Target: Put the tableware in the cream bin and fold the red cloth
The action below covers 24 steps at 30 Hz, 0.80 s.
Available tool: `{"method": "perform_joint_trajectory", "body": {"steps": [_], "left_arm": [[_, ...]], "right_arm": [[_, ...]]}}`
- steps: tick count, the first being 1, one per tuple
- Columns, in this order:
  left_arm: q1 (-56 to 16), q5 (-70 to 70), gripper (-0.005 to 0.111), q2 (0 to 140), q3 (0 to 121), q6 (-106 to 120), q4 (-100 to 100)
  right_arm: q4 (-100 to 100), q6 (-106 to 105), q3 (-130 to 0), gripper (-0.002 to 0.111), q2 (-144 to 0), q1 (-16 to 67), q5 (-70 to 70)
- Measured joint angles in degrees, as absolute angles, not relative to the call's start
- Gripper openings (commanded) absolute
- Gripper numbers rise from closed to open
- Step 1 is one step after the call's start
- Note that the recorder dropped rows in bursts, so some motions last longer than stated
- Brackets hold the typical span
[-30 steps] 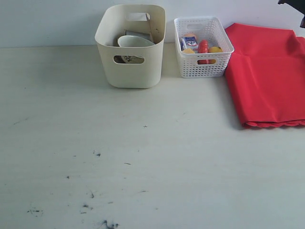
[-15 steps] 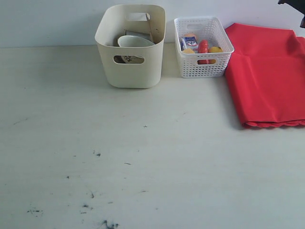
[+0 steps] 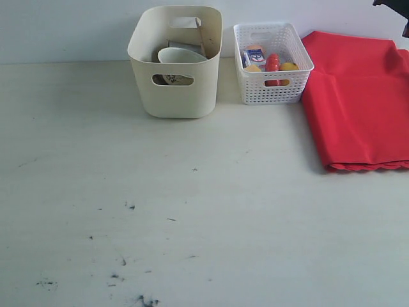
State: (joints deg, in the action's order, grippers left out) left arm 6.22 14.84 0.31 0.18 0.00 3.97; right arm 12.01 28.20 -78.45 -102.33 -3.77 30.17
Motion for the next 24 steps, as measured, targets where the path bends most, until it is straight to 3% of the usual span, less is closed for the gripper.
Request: {"method": "perform_joint_trajectory", "body": {"steps": [11, 16, 24], "left_arm": [[6.2, 14.8, 0.002, 0.3, 0.2, 0.0, 4.0], [6.2, 15.0, 0.002, 0.3, 0.2, 0.0, 4.0], [6.2, 15.0, 0.002, 0.3, 0.2, 0.0, 4.0]], "right_arm": [[8.4, 31.3, -78.4, 0.000, -102.3, -3.8, 26.5], [7.4, 28.0, -78.4, 0.000, -101.8, -3.8, 31.3], [7.3, 23.0, -74.2, 0.000, -87.8, -3.8, 40.9]]}}
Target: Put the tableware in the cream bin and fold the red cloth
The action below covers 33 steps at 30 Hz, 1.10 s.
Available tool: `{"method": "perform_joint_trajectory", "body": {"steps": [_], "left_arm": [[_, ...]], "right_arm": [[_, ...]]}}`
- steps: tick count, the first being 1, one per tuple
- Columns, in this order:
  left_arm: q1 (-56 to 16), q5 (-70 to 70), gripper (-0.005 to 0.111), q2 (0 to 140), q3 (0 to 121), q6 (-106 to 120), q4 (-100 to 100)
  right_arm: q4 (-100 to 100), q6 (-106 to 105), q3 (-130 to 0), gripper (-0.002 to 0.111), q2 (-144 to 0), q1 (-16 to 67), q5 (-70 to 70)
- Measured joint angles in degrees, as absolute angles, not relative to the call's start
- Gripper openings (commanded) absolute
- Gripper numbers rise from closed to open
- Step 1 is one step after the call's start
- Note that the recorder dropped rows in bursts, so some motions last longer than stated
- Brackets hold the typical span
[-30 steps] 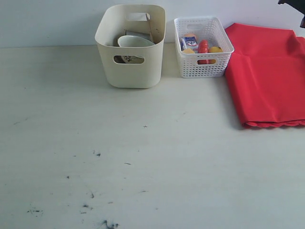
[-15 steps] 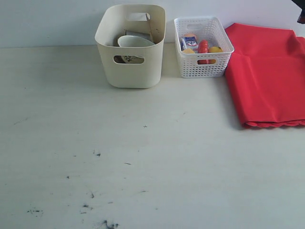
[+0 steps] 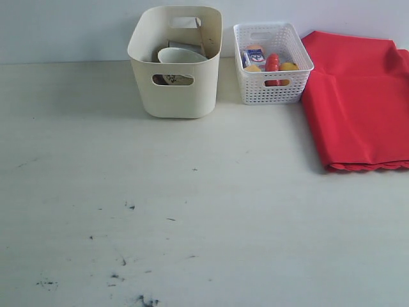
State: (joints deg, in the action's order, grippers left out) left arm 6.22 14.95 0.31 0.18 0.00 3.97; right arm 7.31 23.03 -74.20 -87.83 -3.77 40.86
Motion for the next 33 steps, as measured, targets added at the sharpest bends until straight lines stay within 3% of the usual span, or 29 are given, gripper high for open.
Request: {"method": "perform_joint_trajectory", "body": {"steps": [8, 12, 16, 18, 22, 27, 33], "left_arm": [[6.2, 15.0, 0.002, 0.3, 0.2, 0.0, 4.0], [6.2, 15.0, 0.002, 0.3, 0.2, 0.0, 4.0], [6.2, 15.0, 0.002, 0.3, 0.2, 0.0, 4.0], [6.2, 15.0, 0.002, 0.3, 0.2, 0.0, 4.0], [6.2, 15.0, 0.002, 0.3, 0.2, 0.0, 4.0], [6.2, 15.0, 0.002, 0.3, 0.2, 0.0, 4.0], [6.2, 15.0, 0.002, 0.3, 0.2, 0.0, 4.0]], "right_arm": [[7.3, 23.8, -58.1, 0.000, -64.4, -3.8, 41.6], [7.3, 27.2, -43.8, 0.000, -50.7, -3.8, 40.0], [4.6, 27.3, -28.5, 0.000, -41.0, -3.8, 24.9], [-3.8, 17.0, -19.3, 0.000, -37.9, -3.8, 15.3], [-9.3, 5.9, -8.5, 0.000, -34.8, -3.8, 9.0], [-9.7, 5.1, -0.7, 0.000, -29.4, -3.8, 3.2], [-10.0, 5.9, -0.3, 0.000, -23.8, -3.8, 1.5]]}}
